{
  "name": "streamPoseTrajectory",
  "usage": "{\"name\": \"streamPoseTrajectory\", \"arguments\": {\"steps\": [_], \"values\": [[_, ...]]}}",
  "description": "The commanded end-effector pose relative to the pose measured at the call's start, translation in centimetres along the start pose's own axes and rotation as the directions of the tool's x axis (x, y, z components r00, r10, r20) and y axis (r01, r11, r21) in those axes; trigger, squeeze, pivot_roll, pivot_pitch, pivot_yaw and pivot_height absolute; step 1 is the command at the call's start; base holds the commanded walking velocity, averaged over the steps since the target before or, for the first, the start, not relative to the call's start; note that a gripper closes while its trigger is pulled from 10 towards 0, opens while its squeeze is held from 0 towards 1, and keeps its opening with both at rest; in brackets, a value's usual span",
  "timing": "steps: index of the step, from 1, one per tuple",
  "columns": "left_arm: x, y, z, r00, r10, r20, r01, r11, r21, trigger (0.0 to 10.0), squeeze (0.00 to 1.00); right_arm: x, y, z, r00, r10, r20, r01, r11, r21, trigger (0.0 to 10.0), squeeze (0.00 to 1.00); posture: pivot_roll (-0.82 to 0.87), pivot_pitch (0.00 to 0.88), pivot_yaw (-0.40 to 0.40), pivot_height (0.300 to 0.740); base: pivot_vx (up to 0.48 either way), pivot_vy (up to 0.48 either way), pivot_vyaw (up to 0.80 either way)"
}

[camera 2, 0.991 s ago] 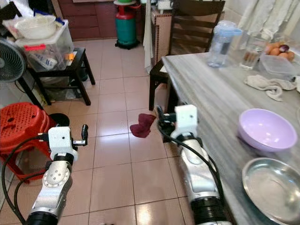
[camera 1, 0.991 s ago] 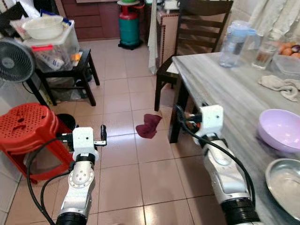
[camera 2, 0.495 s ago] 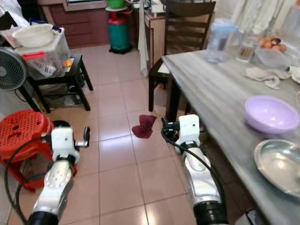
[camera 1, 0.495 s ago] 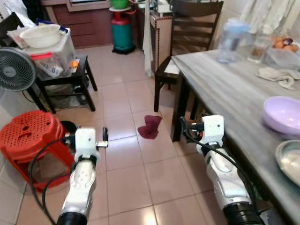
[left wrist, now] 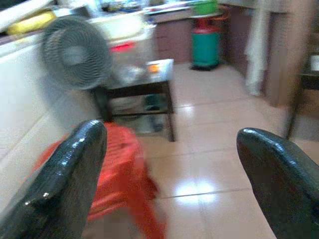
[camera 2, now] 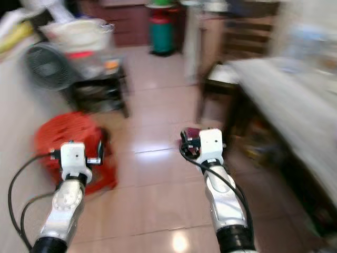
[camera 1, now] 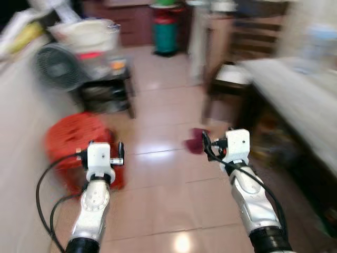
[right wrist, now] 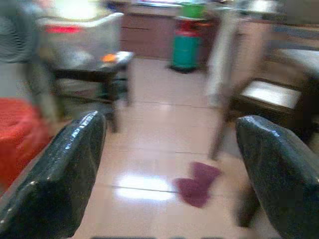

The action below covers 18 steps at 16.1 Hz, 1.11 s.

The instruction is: Setting the table

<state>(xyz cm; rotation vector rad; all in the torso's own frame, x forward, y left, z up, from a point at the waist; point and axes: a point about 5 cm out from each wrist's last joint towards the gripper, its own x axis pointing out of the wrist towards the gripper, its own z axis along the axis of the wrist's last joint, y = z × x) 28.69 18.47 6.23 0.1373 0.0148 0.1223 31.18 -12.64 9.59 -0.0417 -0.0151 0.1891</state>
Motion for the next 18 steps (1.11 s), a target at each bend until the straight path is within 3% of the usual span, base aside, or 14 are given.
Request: {"name": "streamPoseTrajectory", "arguments": {"steps": [1, 7, 11, 13, 16, 18], "values": [[0.0, 0.2, -0.1, 1.0, 0.01, -0.007, -0.01, 1.0, 0.0, 10.0, 0.0, 0.1, 0.2, 0.4, 1.0, 0.01, 0.02, -0.01, 1.0, -0.002, 10.0, 0.0, -0.14, 0.034, 0.027, 0.74, 0.0, 0.48, 0.5], [0.0, 0.0, -0.6, 0.999, 0.004, -0.032, -0.003, 1.0, 0.007, 10.0, 0.0, 0.2, 0.2, 0.1, 1.0, 0.011, 0.013, -0.011, 1.0, 0.001, 10.0, 0.0, -0.14, 0.032, 0.028, 0.74, 0.0, 0.48, 0.07], [-1.0, -1.1, -2.8, 0.985, -0.122, -0.122, 0.123, 0.992, 0.003, 10.0, 0.0, 0.1, 0.2, -0.8, 1.0, 0.008, -0.015, -0.008, 1.0, -0.002, 10.0, 0.0, -0.13, 0.03, 0.027, 0.74, 0.0, 0.0, 0.0], [-2.0, -1.2, -5.3, 0.958, -0.162, -0.238, 0.158, 0.987, -0.036, 10.0, 0.0, 0.0, -0.1, -1.8, 0.999, 0.004, -0.051, -0.005, 1.0, -0.013, 10.0, 0.0, -0.13, 0.028, 0.022, 0.74, 0.0, 0.0, 0.0], [-3.1, -1.1, -7.5, 0.919, -0.181, -0.349, 0.183, 0.983, -0.03, 10.0, 0.0, 0.0, -0.3, -3.0, 0.995, 0.002, -0.096, -0.005, 0.999, -0.032, 10.0, 0.0, -0.13, 0.021, 0.02, 0.74, 0.0, 0.0, 0.0], [-4.1, -1.2, -9.2, 0.871, -0.215, -0.441, 0.212, 0.976, -0.056, 10.0, 0.0, -0.1, -0.6, -4.2, 0.989, -0.007, -0.146, 0.0, 0.999, -0.049, 10.0, 0.0, -0.13, 0.015, 0.019, 0.74, 0.0, 0.0, 0.0]]}}
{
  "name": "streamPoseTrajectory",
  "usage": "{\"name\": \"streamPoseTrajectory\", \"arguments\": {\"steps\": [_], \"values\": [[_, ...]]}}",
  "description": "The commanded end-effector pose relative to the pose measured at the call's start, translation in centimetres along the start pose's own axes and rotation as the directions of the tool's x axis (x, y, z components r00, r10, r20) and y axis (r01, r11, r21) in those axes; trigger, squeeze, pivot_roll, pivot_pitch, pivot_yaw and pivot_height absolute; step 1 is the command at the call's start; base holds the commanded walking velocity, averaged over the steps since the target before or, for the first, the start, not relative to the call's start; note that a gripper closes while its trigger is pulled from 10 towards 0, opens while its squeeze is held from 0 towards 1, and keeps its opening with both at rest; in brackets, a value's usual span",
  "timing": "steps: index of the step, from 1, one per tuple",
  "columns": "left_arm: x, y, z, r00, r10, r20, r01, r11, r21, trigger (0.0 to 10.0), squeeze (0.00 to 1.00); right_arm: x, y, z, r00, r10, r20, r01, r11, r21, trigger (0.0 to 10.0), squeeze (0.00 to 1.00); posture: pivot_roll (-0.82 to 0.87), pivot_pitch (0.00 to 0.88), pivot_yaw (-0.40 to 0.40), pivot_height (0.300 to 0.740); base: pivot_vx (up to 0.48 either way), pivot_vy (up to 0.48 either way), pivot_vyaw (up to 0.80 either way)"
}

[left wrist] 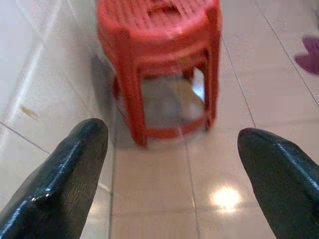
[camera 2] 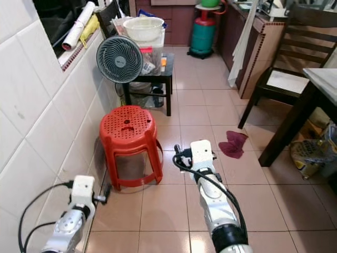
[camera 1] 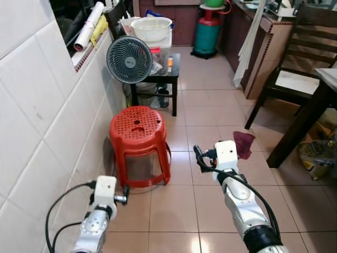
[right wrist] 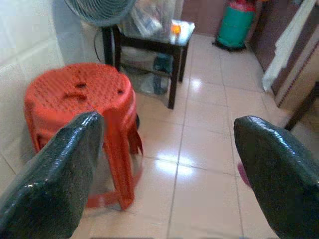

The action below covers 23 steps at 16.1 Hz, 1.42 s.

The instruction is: Setting the table

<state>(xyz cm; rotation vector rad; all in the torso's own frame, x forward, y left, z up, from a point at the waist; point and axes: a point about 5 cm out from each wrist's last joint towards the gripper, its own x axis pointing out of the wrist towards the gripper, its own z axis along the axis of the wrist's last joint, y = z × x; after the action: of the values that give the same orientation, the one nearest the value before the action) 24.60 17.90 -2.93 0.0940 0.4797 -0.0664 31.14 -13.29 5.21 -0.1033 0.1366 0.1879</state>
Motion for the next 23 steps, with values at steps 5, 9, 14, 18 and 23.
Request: {"name": "streamPoseTrajectory", "arguments": {"steps": [5, 9, 14, 18, 23], "values": [[-0.8, -0.6, -3.3, 0.978, -0.066, -0.196, 0.077, 0.996, 0.05, 10.0, 0.0, -0.8, -0.3, -3.8, 0.984, -0.023, -0.177, 0.025, 1.0, 0.01, 10.0, 0.0, -0.12, 0.0, 0.017, 0.74, 0.0, 0.0, 0.0], [-1.7, -0.9, -5.5, 0.939, -0.067, -0.338, 0.103, 0.991, 0.09, 10.0, 0.0, -2.1, 0.6, -6.8, 0.941, 0.009, -0.337, -0.026, 0.999, -0.046, 10.0, 0.0, -0.12, 0.0, 0.007, 0.74, 0.0, 0.0, 0.0], [-3.7, 0.6, -8.3, 0.883, -0.018, -0.468, 0.049, 0.997, 0.054, 10.0, 0.0, -5.0, 1.1, -10.6, 0.848, 0.005, -0.53, -0.014, 1.0, -0.014, 10.0, 0.0, -0.11, 0.0, 0.0, 0.74, 0.0, 0.0, 0.0], [-3.8, 1.2, -8.4, 0.878, -0.003, -0.478, 0.026, 0.999, 0.042, 10.0, 0.0, -8.1, 0.0, -13.4, 0.746, -0.031, -0.665, 0.039, 0.999, -0.002, 10.0, 0.0, -0.08, 0.005, 0.036, 0.74, 0.0, 0.0, 0.0], [-3.0, 3.2, -7.0, 0.894, 0.029, -0.447, -0.017, 0.999, 0.031, 10.0, 0.0, -7.5, -0.6, -13.0, 0.75, -0.067, -0.658, 0.138, 0.989, 0.057, 10.0, 0.0, -0.1, 0.05, 0.06, 0.74, 0.0, 0.0, 0.0]]}}
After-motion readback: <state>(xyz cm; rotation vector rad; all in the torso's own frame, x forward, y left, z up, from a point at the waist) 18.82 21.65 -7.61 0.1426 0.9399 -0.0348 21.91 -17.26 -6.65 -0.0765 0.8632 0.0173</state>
